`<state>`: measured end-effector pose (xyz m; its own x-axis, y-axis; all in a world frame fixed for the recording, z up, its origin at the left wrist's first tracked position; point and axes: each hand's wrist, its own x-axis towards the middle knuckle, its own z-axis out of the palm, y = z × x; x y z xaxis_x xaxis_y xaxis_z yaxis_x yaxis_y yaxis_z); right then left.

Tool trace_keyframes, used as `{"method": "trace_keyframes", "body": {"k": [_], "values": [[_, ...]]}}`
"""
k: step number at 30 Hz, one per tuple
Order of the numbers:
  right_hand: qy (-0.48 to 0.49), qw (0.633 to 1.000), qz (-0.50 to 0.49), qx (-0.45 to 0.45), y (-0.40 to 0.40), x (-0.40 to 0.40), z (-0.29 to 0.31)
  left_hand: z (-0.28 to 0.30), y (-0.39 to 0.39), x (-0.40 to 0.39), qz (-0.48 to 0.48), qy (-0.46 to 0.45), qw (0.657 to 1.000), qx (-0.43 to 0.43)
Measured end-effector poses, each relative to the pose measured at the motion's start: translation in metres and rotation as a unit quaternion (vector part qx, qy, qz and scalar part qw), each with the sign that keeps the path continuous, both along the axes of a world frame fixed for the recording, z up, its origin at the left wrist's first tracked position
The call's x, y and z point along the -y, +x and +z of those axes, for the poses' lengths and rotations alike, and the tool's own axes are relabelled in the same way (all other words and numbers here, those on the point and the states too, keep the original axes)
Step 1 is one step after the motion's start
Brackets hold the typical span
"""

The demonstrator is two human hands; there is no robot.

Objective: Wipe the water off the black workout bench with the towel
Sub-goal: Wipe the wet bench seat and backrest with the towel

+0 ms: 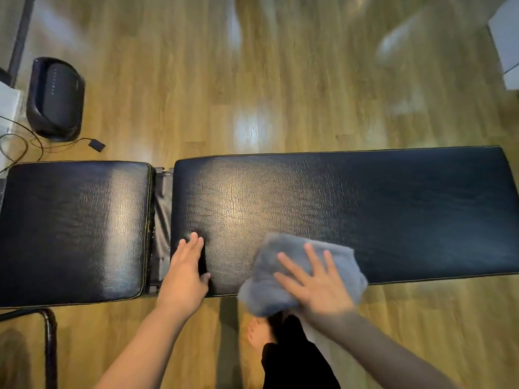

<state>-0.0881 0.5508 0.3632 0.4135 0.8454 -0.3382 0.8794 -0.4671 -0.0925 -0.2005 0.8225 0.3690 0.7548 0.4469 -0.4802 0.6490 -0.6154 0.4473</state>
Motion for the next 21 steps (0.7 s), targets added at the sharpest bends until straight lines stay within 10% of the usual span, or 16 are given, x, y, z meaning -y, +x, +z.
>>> {"method": "trace_keyframes", "body": {"k": [10, 16, 21], "values": [[0.03, 0.927, -0.374, -0.023, 0.149, -0.1, 0.008, -0.004, 0.004, 0.016, 0.042, 0.031, 0.999, 0.009], [0.046, 0.987, -0.149, -0.047, 0.062, -0.178, 0.013, -0.008, -0.015, 0.028, 0.153, 0.052, 0.984, 0.07], [0.024, 0.998, 0.018, -0.058, -0.025, -0.114, 0.007, -0.019, -0.042, 0.045, 0.491, -0.053, 0.869, 0.025]]}}
